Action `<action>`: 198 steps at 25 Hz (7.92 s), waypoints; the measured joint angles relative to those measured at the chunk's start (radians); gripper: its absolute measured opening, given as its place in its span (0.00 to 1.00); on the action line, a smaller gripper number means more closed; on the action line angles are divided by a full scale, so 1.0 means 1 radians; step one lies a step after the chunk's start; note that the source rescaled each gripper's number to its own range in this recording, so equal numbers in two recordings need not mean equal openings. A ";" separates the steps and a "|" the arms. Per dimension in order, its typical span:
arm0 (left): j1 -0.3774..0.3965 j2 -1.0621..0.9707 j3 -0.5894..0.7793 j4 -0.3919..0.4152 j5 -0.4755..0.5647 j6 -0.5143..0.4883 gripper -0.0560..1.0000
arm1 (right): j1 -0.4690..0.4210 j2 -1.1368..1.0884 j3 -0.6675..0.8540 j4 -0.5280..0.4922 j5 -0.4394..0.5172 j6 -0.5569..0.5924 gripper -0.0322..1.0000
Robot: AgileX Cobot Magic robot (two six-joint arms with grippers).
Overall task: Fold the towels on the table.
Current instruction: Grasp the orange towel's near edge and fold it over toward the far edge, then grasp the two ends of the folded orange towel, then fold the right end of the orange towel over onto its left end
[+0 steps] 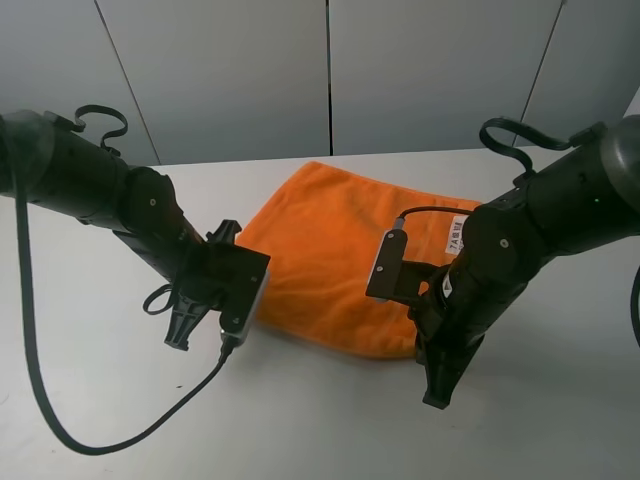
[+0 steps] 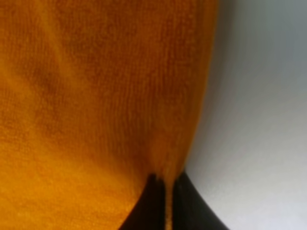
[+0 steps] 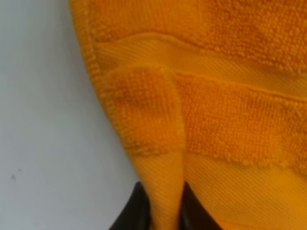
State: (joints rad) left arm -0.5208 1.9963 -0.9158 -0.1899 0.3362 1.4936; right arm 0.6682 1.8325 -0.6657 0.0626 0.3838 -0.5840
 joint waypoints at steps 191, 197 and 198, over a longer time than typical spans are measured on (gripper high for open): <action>0.171 0.256 -0.525 -0.092 -0.196 -1.069 1.00 | -0.612 0.139 -0.403 0.759 0.139 -0.024 1.00; 0.171 0.266 -0.525 -0.073 -0.196 -1.069 1.00 | -0.643 0.137 -0.406 0.732 0.114 -0.020 1.00; 0.171 0.266 -0.525 -0.071 -0.196 -1.069 1.00 | -0.651 0.137 -0.408 0.730 0.114 -0.015 1.00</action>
State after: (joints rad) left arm -0.3494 2.2626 -1.4409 -0.2606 0.1405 0.4247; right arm 0.0168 1.9695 -1.0740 0.7923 0.4981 -0.5994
